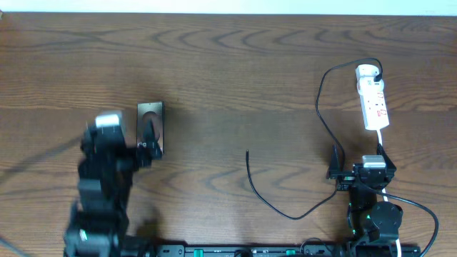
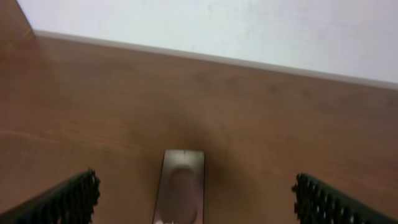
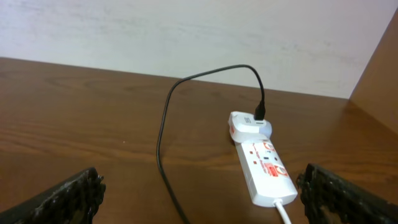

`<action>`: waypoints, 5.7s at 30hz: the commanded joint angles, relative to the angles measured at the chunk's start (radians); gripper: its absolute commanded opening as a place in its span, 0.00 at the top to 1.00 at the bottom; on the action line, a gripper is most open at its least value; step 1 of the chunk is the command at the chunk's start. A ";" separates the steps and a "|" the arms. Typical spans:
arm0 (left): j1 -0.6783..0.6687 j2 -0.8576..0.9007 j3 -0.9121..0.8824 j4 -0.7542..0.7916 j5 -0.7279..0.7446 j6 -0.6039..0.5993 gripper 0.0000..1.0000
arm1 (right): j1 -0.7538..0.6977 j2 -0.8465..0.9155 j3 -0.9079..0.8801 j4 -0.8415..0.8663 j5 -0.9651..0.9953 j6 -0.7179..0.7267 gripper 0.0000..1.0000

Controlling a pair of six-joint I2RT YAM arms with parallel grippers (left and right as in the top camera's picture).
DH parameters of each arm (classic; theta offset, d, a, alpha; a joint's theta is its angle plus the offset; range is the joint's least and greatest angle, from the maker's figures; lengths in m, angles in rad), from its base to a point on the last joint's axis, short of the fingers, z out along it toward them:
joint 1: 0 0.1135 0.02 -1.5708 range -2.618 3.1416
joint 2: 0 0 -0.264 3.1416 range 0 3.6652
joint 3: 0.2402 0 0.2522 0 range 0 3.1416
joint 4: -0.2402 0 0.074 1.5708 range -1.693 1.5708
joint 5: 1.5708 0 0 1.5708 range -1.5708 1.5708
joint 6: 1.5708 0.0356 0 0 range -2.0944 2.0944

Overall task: Plug charger to phone and switch on socket
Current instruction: 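Move the left gripper forward over the silver Galaxy phone, then lower the left gripper and close it on the phone's top edge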

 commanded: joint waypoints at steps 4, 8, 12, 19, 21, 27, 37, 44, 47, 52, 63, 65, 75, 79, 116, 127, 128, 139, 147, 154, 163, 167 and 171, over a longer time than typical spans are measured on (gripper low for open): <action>0.004 0.544 0.562 -0.302 0.153 0.034 0.02 | -0.007 -0.005 0.000 -0.005 0.007 0.011 0.01; 0.004 0.808 0.847 -0.502 0.158 0.043 0.02 | -0.007 -0.005 0.000 -0.005 0.007 0.011 0.01; 0.004 0.927 0.927 -0.524 0.158 0.045 0.02 | -0.007 -0.005 0.000 -0.005 0.007 0.011 0.01; 0.004 0.993 0.925 -0.532 0.157 0.050 0.27 | -0.007 -0.005 0.000 -0.005 0.007 0.011 0.01; 0.004 0.995 0.925 -0.531 0.150 0.070 0.68 | -0.007 -0.005 0.000 -0.005 0.007 0.011 0.01; 0.004 0.995 0.925 -0.529 0.132 0.071 0.02 | -0.007 -0.005 0.000 -0.005 0.007 0.011 0.01; 0.004 1.023 0.877 -0.612 0.053 0.071 0.02 | -0.007 -0.005 0.000 -0.005 0.007 0.011 0.01; 0.004 1.160 0.876 -0.703 0.053 0.066 0.02 | -0.007 -0.005 0.000 -0.005 0.007 0.011 0.01; 0.004 1.229 0.876 -0.689 0.053 0.063 0.02 | -0.007 -0.005 0.000 -0.005 0.007 0.011 0.01; 0.014 1.305 0.876 -0.657 0.053 0.041 0.02 | -0.007 -0.005 0.000 -0.005 0.007 0.011 0.01; 0.173 1.314 0.873 -0.660 0.292 0.046 0.02 | -0.007 -0.005 0.000 -0.005 0.008 0.011 0.01; 0.191 1.314 0.873 -0.669 0.322 0.065 0.02 | -0.007 -0.005 0.000 -0.005 0.007 0.011 0.01; 0.185 1.314 0.822 -0.683 0.234 0.098 0.02 | -0.007 -0.005 0.000 -0.005 0.007 0.011 0.01; 0.185 1.314 0.774 -0.668 0.228 0.124 0.02 | -0.007 -0.005 0.000 -0.005 0.007 0.011 0.01; 0.132 1.314 0.669 -0.489 0.153 0.186 0.02 | -0.007 -0.005 0.000 -0.005 0.007 0.011 0.01; 0.132 1.314 0.669 -0.487 0.153 0.182 0.02 | -0.007 -0.005 0.000 -0.005 0.007 0.011 0.01; 0.132 1.314 0.669 -0.485 0.153 0.182 0.02 | -0.007 -0.005 0.000 -0.005 0.007 0.011 0.01; 0.132 1.314 0.669 -0.471 0.154 0.182 0.02 | -0.007 -0.005 0.000 -0.005 0.007 0.011 0.01; 0.132 1.314 0.644 -0.461 0.154 0.182 0.02 | -0.007 -0.005 0.000 -0.005 0.007 0.011 0.01; 0.132 1.314 0.595 -0.420 0.154 0.183 0.02 | -0.007 -0.005 0.000 -0.005 0.007 0.011 0.01; 0.132 1.314 0.593 -0.413 0.153 0.183 0.02 | -0.007 -0.005 0.000 -0.005 0.007 0.011 0.01; 0.132 1.314 0.591 -0.413 0.153 0.183 0.02 | -0.007 -0.005 0.000 -0.005 0.007 0.011 0.01; 0.132 1.314 0.585 -0.412 0.153 0.183 0.02 | -0.007 -0.005 0.000 -0.005 0.007 0.011 0.01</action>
